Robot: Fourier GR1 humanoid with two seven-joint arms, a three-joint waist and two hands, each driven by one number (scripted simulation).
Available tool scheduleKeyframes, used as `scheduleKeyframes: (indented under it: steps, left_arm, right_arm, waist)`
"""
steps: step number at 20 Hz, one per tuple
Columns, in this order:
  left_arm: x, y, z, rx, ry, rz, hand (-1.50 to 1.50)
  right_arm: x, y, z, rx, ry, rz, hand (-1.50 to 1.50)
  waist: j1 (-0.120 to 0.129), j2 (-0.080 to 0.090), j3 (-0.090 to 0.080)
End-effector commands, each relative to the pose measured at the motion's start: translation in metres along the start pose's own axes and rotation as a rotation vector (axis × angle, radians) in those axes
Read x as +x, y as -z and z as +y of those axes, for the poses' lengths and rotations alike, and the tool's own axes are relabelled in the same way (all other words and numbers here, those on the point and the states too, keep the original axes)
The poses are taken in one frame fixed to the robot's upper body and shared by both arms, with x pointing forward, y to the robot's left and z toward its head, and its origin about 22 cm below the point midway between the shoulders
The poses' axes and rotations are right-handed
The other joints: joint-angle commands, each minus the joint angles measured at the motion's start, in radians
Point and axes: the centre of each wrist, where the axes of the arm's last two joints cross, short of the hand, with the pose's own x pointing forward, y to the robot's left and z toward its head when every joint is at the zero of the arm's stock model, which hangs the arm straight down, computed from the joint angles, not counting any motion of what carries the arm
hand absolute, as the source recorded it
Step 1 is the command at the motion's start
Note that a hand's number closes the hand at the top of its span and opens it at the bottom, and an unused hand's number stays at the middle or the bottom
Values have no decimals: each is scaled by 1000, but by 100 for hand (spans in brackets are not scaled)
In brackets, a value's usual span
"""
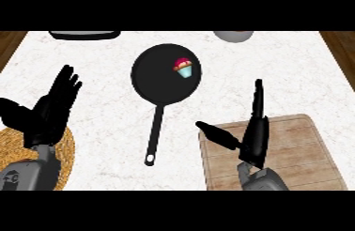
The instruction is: Pick the cupcake from the cutting board and place it in the pan
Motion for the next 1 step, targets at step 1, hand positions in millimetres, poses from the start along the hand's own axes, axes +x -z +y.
scheduleKeyframes:
  steps: [1]
  left_arm:
    - [-1, 2, -15, -6, -1, -6, 0]
  right_arm:
    - [0, -37, 7, -17, 5, 3, -150]
  waist:
    - [4, 1, 0]
